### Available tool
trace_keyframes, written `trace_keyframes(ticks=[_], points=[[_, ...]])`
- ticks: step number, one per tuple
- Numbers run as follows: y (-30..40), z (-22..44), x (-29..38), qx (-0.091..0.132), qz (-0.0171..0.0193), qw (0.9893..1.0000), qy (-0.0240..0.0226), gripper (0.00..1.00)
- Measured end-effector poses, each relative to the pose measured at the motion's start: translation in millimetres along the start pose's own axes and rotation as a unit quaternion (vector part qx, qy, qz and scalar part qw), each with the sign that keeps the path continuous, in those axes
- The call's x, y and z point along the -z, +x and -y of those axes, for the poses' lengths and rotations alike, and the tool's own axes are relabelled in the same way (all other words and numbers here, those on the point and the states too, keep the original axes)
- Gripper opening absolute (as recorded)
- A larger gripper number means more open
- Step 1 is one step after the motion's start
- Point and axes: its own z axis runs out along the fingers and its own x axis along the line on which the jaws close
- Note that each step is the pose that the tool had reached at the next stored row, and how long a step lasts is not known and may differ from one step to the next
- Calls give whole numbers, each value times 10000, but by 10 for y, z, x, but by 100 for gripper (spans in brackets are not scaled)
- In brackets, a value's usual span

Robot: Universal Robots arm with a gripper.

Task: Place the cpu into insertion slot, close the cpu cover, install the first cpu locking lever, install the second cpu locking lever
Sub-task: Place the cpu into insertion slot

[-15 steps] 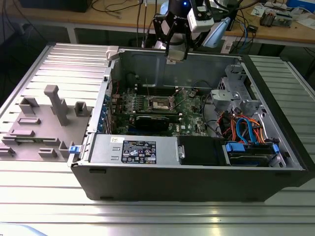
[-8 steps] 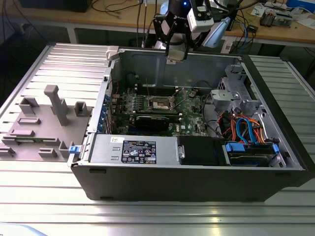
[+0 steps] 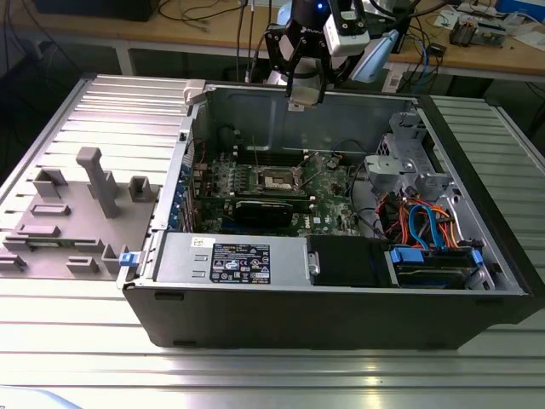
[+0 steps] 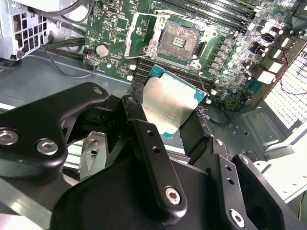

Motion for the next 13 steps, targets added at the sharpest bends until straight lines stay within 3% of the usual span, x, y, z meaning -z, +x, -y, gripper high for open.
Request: trace_keyframes(ticks=[13], points=[[0,0,0,-35,3,10000,-1,54]])
